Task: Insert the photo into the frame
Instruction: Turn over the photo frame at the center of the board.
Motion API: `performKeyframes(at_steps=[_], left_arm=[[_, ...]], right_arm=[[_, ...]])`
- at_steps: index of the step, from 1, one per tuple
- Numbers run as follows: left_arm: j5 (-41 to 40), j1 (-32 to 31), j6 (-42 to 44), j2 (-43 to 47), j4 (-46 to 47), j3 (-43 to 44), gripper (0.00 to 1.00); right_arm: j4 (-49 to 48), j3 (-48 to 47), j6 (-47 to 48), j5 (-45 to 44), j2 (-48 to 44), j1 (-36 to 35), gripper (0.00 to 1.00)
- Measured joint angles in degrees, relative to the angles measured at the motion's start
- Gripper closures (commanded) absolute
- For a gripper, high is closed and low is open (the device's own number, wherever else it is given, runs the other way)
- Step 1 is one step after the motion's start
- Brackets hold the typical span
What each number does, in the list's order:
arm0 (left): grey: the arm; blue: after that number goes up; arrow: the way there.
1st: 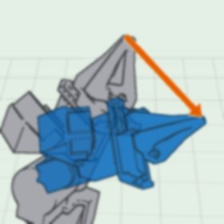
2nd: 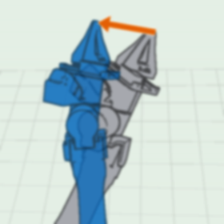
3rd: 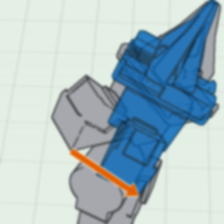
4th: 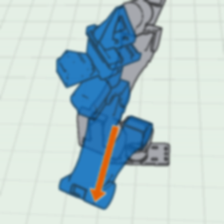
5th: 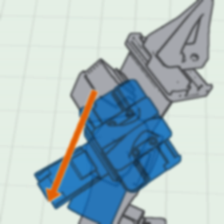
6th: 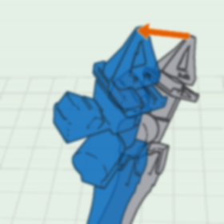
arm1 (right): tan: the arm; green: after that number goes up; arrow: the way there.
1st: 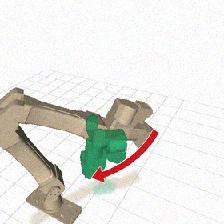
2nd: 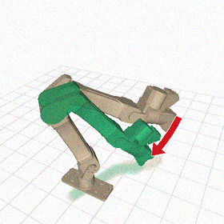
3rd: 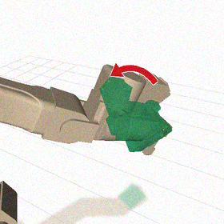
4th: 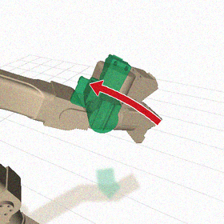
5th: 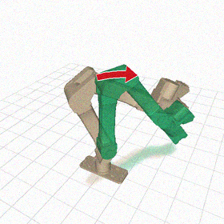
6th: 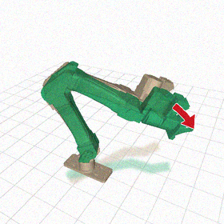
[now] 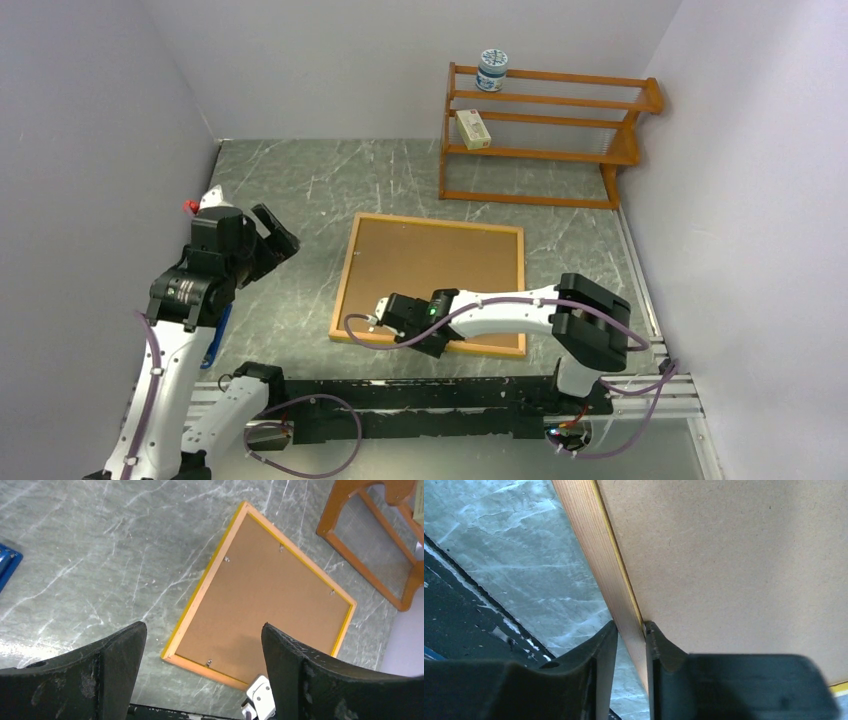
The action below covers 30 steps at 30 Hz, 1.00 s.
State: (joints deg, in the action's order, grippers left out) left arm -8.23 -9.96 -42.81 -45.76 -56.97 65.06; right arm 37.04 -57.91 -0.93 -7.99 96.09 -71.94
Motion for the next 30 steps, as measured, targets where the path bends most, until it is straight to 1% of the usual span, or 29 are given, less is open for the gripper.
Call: performKeyframes(at_steps=[3, 5, 12, 19, 24, 30], left_arm=[[1.11, 0.00, -0.17, 0.09, 0.04, -1.68, 0.10], [1.40, 0.00, -0.55, 0.59, 0.31, -3.65, 0.10], [1.57, 0.00, -4.55, 4.35, 0.94, -15.43, 0.10], [4.85, 0.00, -9.55, 8.35, 3.15, -22.80, 0.06], [8.52, 0.00, -11.96, 11.34, 5.25, -26.38, 0.06], [12.98, 0.00, -13.55, 11.87, 8.07, -30.82, 0.06]], right_arm=[[0.39, -0.55, 0.44, -0.74, 0.50, 0.00, 0.85], [0.39, -0.98, 0.81, -0.87, 0.79, -0.07, 0.89], [0.20, -2.45, 0.74, -0.70, 1.07, -0.15, 0.98], [0.66, -7.45, -0.70, 0.74, 0.74, 0.26, 1.00], [0.79, -11.26, -2.56, 2.73, 0.74, 0.35, 1.00], [3.15, -17.51, -5.09, 4.44, 0.85, 0.70, 1.00]])
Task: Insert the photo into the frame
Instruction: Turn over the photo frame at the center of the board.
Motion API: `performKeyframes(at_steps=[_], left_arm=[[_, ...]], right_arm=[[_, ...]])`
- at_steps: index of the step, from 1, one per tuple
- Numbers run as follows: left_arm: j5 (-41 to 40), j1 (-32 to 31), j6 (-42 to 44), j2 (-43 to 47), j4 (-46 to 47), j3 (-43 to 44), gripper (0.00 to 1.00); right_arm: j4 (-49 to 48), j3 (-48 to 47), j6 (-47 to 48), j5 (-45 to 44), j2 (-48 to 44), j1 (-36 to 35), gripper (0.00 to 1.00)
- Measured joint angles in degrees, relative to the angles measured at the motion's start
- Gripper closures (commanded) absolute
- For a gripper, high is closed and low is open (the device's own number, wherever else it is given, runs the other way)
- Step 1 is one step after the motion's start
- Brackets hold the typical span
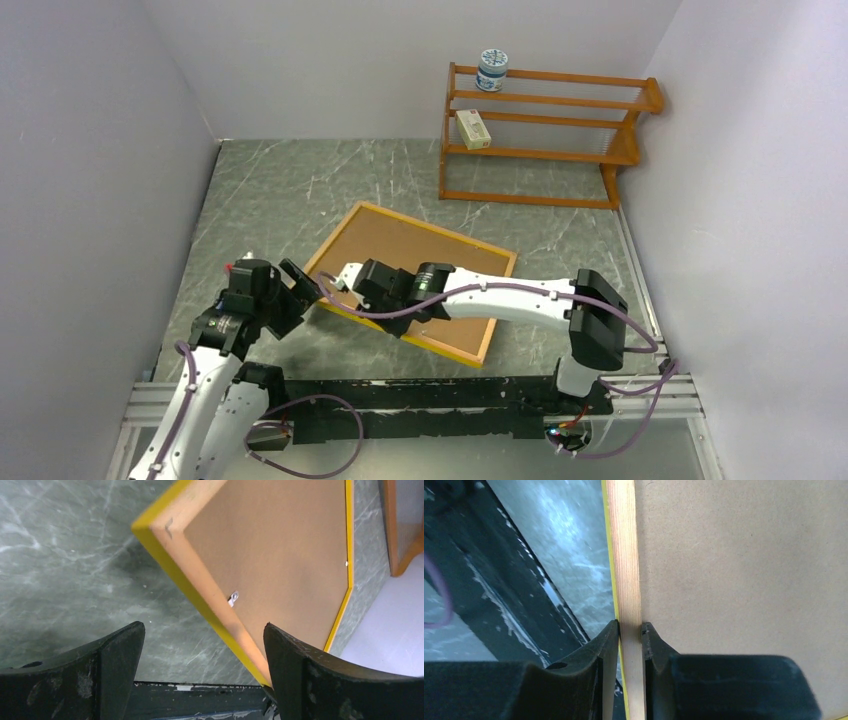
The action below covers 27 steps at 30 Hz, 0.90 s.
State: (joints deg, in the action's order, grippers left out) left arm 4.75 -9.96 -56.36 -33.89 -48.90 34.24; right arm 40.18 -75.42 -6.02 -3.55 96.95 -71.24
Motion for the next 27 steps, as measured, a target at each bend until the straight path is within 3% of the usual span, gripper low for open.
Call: performKeyframes(at_steps=[8, 20, 23, 27], left_arm=[[7.50, 0.00, -1.95, -0.37, 7.26, -5.75, 0.10], [11.04, 0.00, -4.96, -1.90, 24.72, -13.31, 0.55], [10.60, 0.13, -7.78, 0.00, 26.93, -14.21, 0.76], [9.92, 0.28, -12.98, 3.21, 27.06, -12.31, 0.86]], right_arm=[[-0.17, -4.22, -3.39, 4.04, 0.70, 1.11, 1.00], [2.01, -11.78, -8.13, 7.02, 4.63, 1.51, 0.97], [3.39, -13.84, -9.27, 6.60, 5.92, 1.53, 0.80], [5.05, -16.68, -10.67, 4.52, 7.02, 0.70, 0.49]])
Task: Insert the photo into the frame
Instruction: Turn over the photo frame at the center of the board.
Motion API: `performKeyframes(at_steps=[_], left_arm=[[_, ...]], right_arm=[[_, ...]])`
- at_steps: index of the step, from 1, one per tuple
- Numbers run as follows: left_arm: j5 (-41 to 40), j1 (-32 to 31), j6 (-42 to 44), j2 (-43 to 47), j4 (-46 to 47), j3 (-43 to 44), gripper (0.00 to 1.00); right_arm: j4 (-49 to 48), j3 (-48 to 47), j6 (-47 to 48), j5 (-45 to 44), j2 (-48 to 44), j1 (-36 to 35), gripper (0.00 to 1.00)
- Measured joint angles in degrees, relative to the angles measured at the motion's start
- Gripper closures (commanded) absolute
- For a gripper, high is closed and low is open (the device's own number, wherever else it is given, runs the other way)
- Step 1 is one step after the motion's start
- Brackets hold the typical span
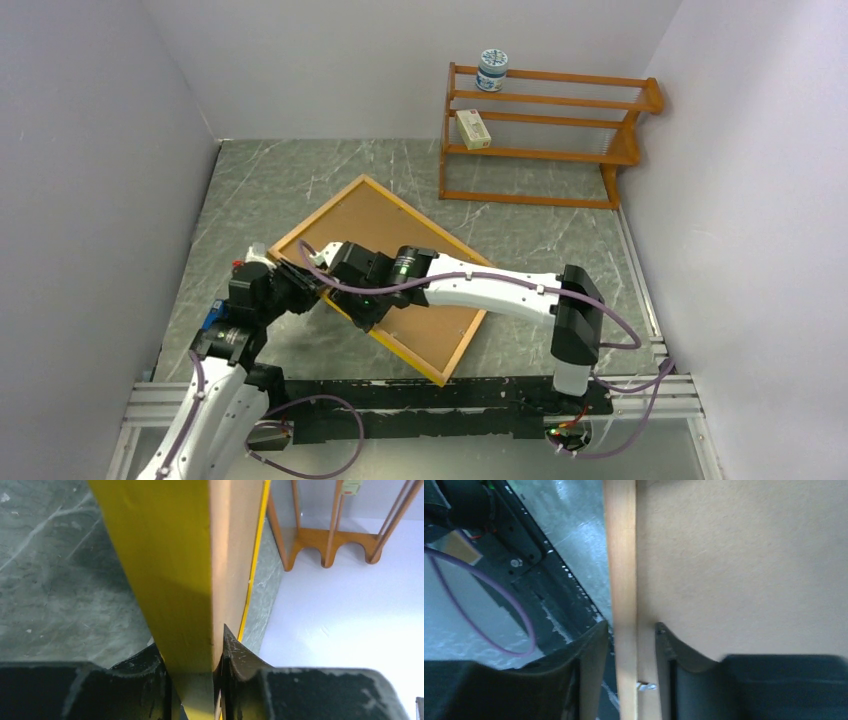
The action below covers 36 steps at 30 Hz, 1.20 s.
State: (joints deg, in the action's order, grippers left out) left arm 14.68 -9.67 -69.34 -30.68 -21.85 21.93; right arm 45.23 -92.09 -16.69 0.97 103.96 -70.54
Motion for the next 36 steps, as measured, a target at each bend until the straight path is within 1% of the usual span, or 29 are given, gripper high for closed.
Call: performKeyframes(at_steps=[3, 9, 13, 16, 20, 24, 29, 30, 34, 36], left_arm=[[-2.97, -0.52, 1.20, 1.77, -5.31, 4.33, 0.87], [-4.92, -0.44, 1.22, -2.01, -13.07, 11.76, 0.86], [-5.05, -0.42, 1.22, -5.51, -15.74, 15.89, 0.85], [-5.29, -0.42, 1.20, -7.32, -17.97, 18.45, 0.83], [-5.66, -0.39, 1.42, -8.96, -21.20, 21.99, 0.83], [-5.53, -0.39, 1.68, -10.12, -22.77, 23.58, 0.83], [-5.55, -0.26, 1.57, -10.36, -23.58, 23.80, 0.81], [-5.62, -0.26, 1.57, -10.19, -23.61, 23.80, 0.80], [-5.99, -0.28, 1.29, -9.11, -23.71, 23.82, 0.78], [-6.21, -0.20, 0.66, -8.87, -24.00, 23.85, 0.77]], right_arm=[[1.75, -2.78, 0.02, -5.86, -0.02, -2.03, 0.37], [4.59, -7.23, 1.03, -19.80, 0.00, -6.60, 0.22], [5.84, -8.68, 2.12, -30.75, 0.79, -11.15, 0.20], [6.40, -8.87, 3.15, -36.81, 2.38, -13.81, 0.20], [7.50, -8.87, 5.05, -42.73, 5.14, -16.31, 0.22], [7.50, -8.85, 7.78, -47.84, 6.62, -17.79, 0.29], [7.74, -8.87, 10.47, -55.01, 8.31, -18.64, 0.47], [7.74, -8.87, 11.21, -56.17, 8.72, -18.80, 0.51], [7.23, -8.87, 13.97, -58.93, 9.33, -19.32, 0.78], [6.56, -8.94, 14.43, -60.04, 9.33, -19.67, 0.85]])
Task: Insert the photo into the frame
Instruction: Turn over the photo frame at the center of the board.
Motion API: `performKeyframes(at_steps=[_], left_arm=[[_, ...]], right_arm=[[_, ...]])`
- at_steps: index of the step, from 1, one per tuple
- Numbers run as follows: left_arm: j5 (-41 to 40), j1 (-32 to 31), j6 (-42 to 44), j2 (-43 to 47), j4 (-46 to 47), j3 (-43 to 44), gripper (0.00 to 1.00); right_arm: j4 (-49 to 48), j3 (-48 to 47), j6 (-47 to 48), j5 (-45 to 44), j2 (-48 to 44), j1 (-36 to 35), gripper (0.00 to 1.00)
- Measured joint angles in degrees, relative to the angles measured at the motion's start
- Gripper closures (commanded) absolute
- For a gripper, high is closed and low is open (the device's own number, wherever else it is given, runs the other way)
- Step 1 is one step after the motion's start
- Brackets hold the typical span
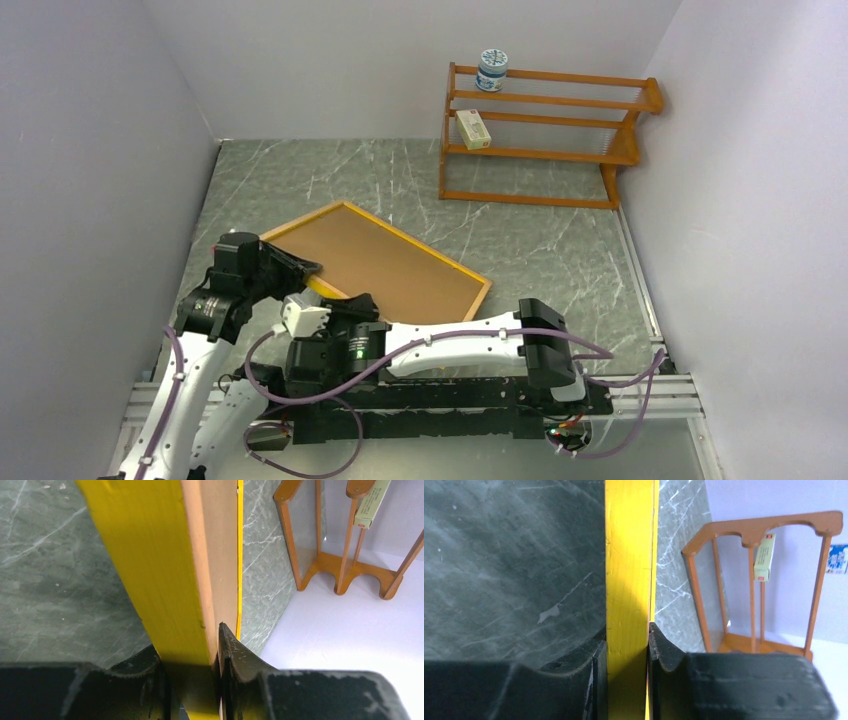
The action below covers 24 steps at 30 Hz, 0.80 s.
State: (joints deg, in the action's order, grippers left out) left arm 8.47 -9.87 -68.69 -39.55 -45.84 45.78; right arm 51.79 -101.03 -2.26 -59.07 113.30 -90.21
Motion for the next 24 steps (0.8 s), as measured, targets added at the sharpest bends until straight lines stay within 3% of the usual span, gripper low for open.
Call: performKeyframes(at_steps=[3, 5, 7, 9, 11, 24], left_arm=[[-0.55, 0.15, -0.87, 0.09, -0.70, 0.02, 0.69], [-0.90, 0.15, -0.85, 0.09, -0.90, 0.11, 0.58], [-1.68, 0.11, 1.01, 0.22, -1.70, 0.48, 0.43], [-2.73, -0.02, 3.50, 0.55, -3.23, 1.25, 0.21], [-3.96, -0.09, 5.55, 0.79, -4.68, 2.95, 0.09], [-17.99, -0.09, 18.53, -3.85, -12.35, 26.49, 0.06]], right_arm=[[-0.20, -0.24, 1.25, 0.46, 0.00, -0.07, 0.94], [-0.35, -0.24, 1.53, 0.81, -0.04, -0.11, 0.96], [-0.61, -0.24, 2.45, 1.42, -0.20, -0.09, 0.97], [-0.98, -0.24, 3.91, 2.67, -0.42, -0.02, 0.97], [-1.29, -0.28, 5.44, 4.22, -0.79, 0.02, 0.97], [-1.86, -6.64, 9.84, 16.13, -5.79, 4.63, 1.00]])
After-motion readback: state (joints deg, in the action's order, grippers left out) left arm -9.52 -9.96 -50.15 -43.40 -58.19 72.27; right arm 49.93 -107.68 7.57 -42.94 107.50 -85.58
